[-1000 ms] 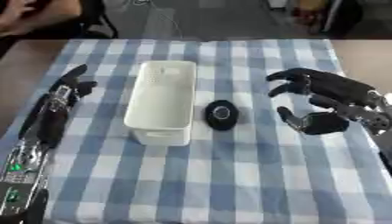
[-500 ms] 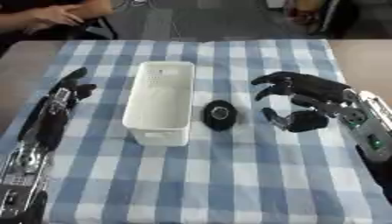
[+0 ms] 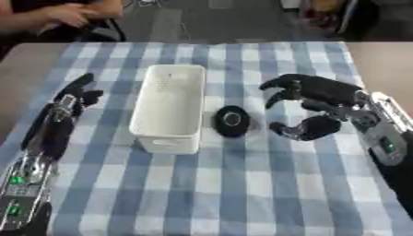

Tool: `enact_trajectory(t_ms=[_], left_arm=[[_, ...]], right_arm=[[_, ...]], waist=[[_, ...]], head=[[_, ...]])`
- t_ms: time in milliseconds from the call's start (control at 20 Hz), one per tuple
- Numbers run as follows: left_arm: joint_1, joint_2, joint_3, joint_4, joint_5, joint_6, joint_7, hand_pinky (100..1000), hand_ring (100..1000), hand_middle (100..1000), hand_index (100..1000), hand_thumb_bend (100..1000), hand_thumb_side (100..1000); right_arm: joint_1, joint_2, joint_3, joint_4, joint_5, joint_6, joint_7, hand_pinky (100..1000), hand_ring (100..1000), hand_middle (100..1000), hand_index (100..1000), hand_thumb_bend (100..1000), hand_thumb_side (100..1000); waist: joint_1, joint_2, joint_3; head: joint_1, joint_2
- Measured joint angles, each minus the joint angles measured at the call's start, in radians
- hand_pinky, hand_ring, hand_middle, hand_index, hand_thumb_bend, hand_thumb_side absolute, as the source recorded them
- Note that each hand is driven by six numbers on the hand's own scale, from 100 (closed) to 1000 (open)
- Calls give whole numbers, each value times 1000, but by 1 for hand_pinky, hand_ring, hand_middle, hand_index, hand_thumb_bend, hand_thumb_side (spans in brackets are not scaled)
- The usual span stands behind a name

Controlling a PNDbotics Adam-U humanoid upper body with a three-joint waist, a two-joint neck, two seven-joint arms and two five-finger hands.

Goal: Pick up objects on the table and place them in the box.

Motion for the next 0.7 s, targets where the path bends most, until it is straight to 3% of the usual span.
enact_trajectory(t_ms=[700], left_arm=[[0,0,-6,6,0,0,-4,894,822,1000,931,100,1000]], right_arm=[[-25,29,6,28,37,12,-25,998,950,933,764,362,792]], waist=[[0,0,4]], head=[[0,0]])
